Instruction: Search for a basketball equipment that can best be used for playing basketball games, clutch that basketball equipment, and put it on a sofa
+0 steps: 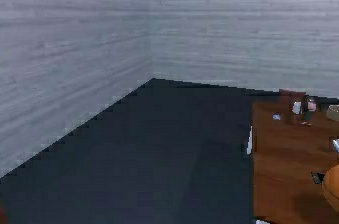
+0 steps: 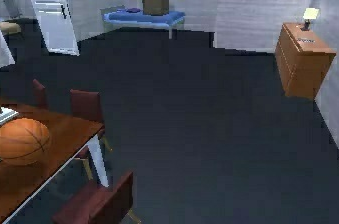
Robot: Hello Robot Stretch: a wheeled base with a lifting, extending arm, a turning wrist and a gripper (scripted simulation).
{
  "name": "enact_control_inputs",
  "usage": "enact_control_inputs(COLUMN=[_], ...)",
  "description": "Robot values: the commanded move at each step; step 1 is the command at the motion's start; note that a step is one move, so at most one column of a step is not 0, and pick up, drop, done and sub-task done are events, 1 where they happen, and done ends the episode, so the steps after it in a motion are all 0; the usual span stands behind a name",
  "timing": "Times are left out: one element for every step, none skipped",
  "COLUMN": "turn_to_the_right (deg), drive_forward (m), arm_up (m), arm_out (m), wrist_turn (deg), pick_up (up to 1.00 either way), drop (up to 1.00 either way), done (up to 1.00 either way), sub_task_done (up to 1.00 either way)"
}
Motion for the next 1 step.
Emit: enact_control_inputs(turn_to_the_right=[-36.0], drive_forward=[0.00], arm_up=[0.00], arm_out=[0.00], wrist_turn=[0.0], pick_up=[0.00], drop=[0.00], done=[0.00], sub_task_done=[0.00])
